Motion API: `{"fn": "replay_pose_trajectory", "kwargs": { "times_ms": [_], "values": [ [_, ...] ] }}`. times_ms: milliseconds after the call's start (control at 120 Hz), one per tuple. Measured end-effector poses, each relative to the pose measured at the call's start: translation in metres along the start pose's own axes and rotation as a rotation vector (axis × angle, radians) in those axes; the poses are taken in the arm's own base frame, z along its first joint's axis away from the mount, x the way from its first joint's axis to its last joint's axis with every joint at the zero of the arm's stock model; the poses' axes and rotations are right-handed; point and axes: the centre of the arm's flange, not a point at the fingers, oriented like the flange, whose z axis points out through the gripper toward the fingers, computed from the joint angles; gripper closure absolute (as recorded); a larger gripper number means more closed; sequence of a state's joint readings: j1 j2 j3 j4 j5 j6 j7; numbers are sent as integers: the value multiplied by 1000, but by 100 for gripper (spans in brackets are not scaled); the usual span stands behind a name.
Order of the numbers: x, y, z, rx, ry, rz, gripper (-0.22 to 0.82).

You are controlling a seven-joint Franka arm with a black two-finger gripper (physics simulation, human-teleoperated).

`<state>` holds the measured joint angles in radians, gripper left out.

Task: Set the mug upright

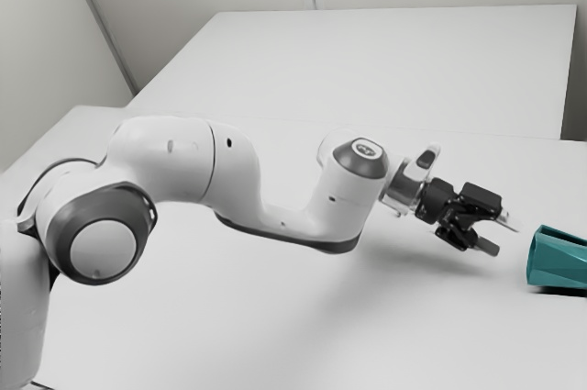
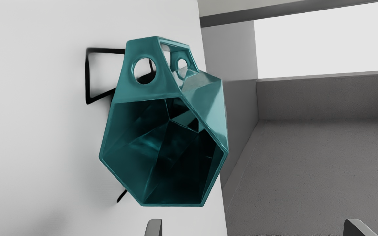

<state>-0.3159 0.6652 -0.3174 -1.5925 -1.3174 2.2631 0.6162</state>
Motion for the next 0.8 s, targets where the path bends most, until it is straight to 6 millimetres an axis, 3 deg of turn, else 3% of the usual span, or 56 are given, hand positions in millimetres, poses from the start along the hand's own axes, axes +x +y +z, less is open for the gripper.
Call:
{"fn": "replay_pose_trajectory", "kwargs": {
  "times_ms": [217,325,450,800],
  "values": [
    [14,4,20,-25,25,41,0],
    [7,-6,39,-26,18,30,0],
    [7,-4,56,-43,25,31,0],
    [12,-1,73,-92,55,24,9]
  ]
}}
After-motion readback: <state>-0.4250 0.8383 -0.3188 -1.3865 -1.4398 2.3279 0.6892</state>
